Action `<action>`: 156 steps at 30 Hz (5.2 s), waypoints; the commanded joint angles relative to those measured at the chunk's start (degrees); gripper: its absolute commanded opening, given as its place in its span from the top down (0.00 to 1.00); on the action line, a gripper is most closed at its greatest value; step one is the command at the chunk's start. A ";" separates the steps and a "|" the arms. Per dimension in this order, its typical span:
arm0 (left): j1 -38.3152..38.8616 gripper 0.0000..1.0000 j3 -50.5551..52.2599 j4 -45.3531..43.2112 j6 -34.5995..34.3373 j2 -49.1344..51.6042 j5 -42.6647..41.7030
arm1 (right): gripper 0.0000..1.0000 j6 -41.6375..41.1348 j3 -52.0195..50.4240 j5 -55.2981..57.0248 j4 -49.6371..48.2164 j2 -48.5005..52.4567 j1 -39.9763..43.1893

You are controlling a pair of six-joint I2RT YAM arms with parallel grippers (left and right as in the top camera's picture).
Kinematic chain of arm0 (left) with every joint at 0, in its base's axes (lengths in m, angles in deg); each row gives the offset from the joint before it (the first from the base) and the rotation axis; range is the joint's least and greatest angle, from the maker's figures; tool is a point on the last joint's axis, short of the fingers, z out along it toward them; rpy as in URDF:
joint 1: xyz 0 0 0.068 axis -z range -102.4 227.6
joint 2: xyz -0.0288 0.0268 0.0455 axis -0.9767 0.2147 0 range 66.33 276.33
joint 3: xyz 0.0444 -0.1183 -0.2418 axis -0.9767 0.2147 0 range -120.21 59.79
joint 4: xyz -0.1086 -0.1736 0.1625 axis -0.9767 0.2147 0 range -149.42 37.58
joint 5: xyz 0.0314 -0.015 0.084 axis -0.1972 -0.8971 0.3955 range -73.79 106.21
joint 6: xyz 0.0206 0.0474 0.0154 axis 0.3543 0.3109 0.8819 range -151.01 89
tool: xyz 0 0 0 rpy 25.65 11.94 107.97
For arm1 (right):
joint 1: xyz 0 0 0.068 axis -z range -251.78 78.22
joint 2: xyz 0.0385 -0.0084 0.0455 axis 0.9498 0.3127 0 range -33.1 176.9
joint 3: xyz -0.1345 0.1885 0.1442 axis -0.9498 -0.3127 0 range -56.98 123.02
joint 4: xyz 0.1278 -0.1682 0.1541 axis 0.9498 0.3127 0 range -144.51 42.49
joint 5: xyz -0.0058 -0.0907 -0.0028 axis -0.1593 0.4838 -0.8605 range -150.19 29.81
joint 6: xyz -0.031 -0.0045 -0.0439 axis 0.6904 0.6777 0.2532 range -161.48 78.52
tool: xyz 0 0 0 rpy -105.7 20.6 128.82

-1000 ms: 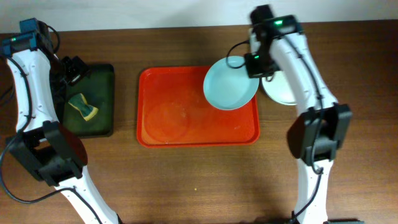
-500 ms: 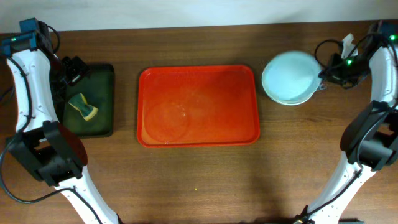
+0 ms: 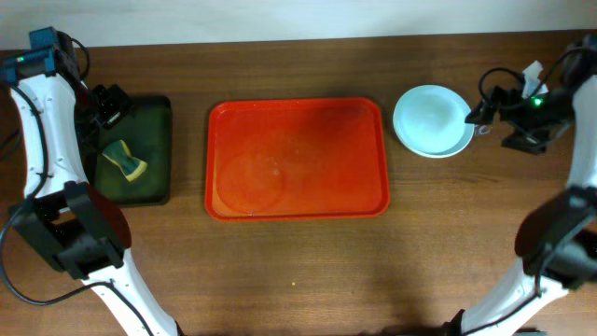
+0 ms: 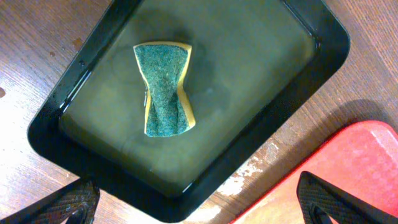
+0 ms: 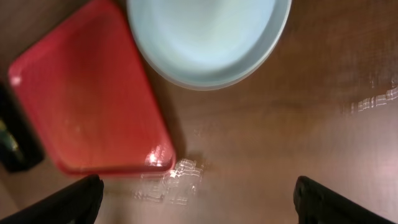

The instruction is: Clean dirty plates on tray and stack at the side

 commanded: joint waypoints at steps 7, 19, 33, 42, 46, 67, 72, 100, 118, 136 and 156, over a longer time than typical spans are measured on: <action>-0.42 0.00 -0.61 0.04 0.35 -0.11 -0.59 | 0.02 5.66 -1.57 -0.83 10.27 -26.32 -17.40; -0.42 0.01 -0.61 0.04 0.35 -0.11 -0.59 | 0.01 1.90 -5.70 0.61 10.27 -32.76 -40.68; -0.42 0.00 -0.61 0.04 0.35 -0.11 -0.59 | 0.01 -9.73 -60.83 2.23 -28.48 -78.73 -34.01; -0.42 0.01 -0.61 0.04 0.35 -0.11 -0.59 | 0.02 -10.29 -88.85 7.15 -47.58 -106.88 -25.55; -0.42 0.01 -0.61 0.04 0.35 -0.11 -0.59 | 0.02 -10.27 -96.96 8.76 -55.43 -113.20 -25.22; -0.42 0.01 -0.61 0.04 0.35 -0.11 -0.59 | 0.02 -6.62 -113.15 26.03 -82.55 -113.24 -25.49; -0.42 0.01 -0.61 0.04 0.35 -0.11 -0.59 | 0.02 -5.68 -113.15 26.49 -82.55 -113.24 -25.49; -0.42 0.01 -0.61 0.04 0.35 -0.11 -0.59 | 0.02 -0.76 -113.15 26.62 -82.44 -113.22 -25.29; 0.28 0.00 -0.61 3.82 2.21 -0.42 4.79 | 0.02 -0.76 -113.15 26.64 -82.44 -113.22 -25.29; 23.63 0.01 65.31 -45.64 32.54 -56.96 -2.51 | 0.02 -0.76 -113.15 26.64 -82.44 -113.22 -25.29; 20.02 0.00 122.29 -80.24 32.39 -125.92 -8.79 | 0.01 -0.76 -113.15 26.62 -82.44 -113.22 -25.29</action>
